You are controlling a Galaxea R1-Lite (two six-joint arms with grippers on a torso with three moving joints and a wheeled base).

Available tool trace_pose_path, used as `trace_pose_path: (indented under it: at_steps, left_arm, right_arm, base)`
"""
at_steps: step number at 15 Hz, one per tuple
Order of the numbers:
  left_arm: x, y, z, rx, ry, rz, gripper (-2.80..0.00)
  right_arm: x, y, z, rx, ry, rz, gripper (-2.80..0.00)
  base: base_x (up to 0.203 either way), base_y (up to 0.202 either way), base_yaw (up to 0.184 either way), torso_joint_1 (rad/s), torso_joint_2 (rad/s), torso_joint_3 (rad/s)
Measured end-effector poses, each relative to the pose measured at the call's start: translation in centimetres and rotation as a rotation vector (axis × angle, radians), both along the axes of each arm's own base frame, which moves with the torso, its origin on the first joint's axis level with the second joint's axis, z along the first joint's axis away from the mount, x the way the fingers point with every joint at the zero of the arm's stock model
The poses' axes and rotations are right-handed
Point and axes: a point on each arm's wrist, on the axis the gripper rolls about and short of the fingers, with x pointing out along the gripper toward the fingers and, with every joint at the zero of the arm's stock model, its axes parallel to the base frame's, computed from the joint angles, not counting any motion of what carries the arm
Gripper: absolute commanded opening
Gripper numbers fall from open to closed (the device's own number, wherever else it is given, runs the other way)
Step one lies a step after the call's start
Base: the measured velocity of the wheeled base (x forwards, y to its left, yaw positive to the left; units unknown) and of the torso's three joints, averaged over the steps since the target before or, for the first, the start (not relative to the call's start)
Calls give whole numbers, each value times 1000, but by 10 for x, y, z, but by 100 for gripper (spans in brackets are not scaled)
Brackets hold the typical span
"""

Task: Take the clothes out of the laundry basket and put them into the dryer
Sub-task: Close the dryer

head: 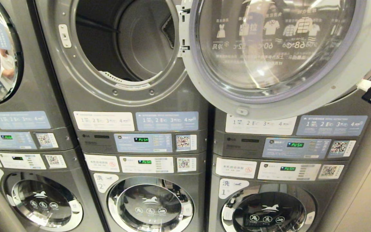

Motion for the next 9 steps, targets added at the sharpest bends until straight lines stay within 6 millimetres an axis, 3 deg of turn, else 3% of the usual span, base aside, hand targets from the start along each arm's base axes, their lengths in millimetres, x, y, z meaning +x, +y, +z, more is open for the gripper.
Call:
trace_pose_path:
  at_steps: [9]
  left_arm:
    - [0, 0, 0, 0, 0, 0, -280]
  right_arm:
    - [-65, 9, -5, -36, -52, 268, -280]
  base:
    - [0, 0, 0, 0, 0, 0]
